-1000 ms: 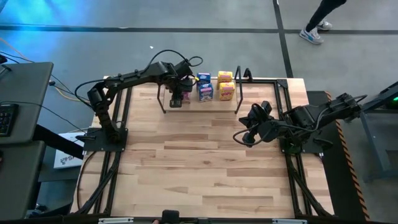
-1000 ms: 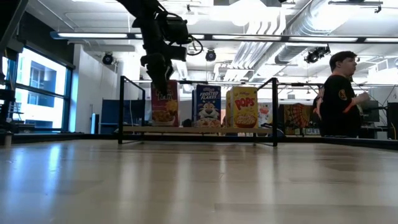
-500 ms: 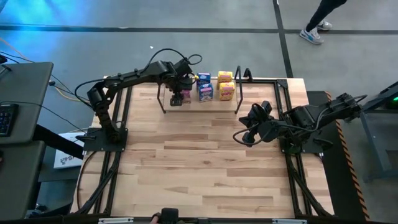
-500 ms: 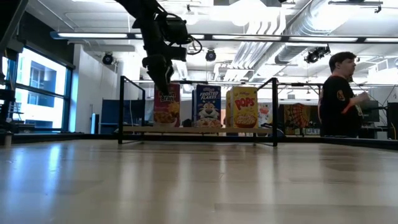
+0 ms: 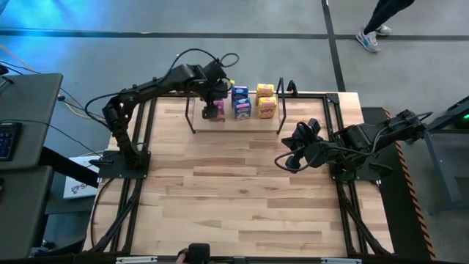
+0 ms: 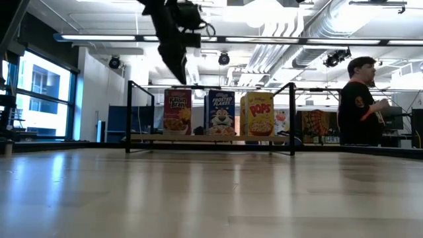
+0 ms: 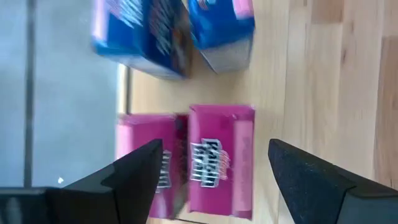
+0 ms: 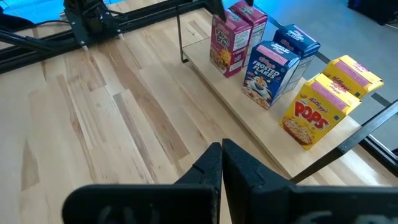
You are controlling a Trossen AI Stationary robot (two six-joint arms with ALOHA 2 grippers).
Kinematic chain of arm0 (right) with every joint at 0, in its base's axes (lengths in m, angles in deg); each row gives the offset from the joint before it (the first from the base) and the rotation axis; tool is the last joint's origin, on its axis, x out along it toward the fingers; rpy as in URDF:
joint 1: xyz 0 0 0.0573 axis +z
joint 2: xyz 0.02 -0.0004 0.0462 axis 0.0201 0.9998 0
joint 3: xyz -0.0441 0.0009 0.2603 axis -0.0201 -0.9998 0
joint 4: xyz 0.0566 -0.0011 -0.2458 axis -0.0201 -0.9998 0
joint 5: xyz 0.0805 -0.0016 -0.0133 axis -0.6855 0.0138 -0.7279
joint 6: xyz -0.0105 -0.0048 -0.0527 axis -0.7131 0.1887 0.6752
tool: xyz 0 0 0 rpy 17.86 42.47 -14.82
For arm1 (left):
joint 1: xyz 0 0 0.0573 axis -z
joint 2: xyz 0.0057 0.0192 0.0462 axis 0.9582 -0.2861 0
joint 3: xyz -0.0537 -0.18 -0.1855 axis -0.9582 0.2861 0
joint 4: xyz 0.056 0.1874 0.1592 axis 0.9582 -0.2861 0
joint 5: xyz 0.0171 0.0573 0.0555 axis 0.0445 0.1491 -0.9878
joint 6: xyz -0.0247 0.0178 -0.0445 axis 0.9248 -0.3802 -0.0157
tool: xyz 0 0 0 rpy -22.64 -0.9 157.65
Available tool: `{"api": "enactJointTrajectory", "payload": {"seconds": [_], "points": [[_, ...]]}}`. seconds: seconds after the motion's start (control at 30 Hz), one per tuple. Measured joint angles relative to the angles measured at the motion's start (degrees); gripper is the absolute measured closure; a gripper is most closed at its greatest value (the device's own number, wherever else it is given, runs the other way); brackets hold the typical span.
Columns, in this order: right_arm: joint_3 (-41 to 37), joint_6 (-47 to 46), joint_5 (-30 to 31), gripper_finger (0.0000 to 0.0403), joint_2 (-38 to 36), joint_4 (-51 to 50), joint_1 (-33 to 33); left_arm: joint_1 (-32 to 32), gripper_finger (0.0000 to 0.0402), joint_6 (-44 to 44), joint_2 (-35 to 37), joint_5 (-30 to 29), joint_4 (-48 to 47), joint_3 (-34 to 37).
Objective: Stack cereal on shelf
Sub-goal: Return to Home Position
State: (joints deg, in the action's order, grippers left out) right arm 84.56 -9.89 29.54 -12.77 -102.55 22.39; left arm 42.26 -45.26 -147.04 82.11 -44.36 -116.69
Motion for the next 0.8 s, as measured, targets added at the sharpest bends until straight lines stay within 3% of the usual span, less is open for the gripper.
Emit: {"api": "enactJointTrajectory", "payload": {"seconds": [0.2, 0.4, 0.57, 0.73, 0.8], "points": [[-0.01, 2.46, 1.54, 0.0403, -0.08, 0.0, 0.0, 0.0, 0.0118, 5.84, 1.05, 1.5, -1.5, -6.38], [-0.04, 3.8, 3.45, 0.0403, -0.8, 0.0, -1.55, 0.81, 0.0157, 20.09, 8.29, 14.98, 5.08, -4.91], [-0.04, 8.14, 0.36, 0.0403, -2.9, -0.73, -3.06, 6.02, 0.0253, 29.52, 20.0, 16.36, 20.0, 6.08], [-0.04, 11.99, -1.35, 0.0403, -6.35, -1.76, -3.26, 15.41, 0.0376, 37.98, 32.12, 8.67, 38.6, 22.21], [-0.04, 14.23, -2.5, 0.0403, -7.72, -1.29, -3.26, 19.18, 0.0392, 40.57, 35.94, 4.95, 45.14, 28.21]]}}
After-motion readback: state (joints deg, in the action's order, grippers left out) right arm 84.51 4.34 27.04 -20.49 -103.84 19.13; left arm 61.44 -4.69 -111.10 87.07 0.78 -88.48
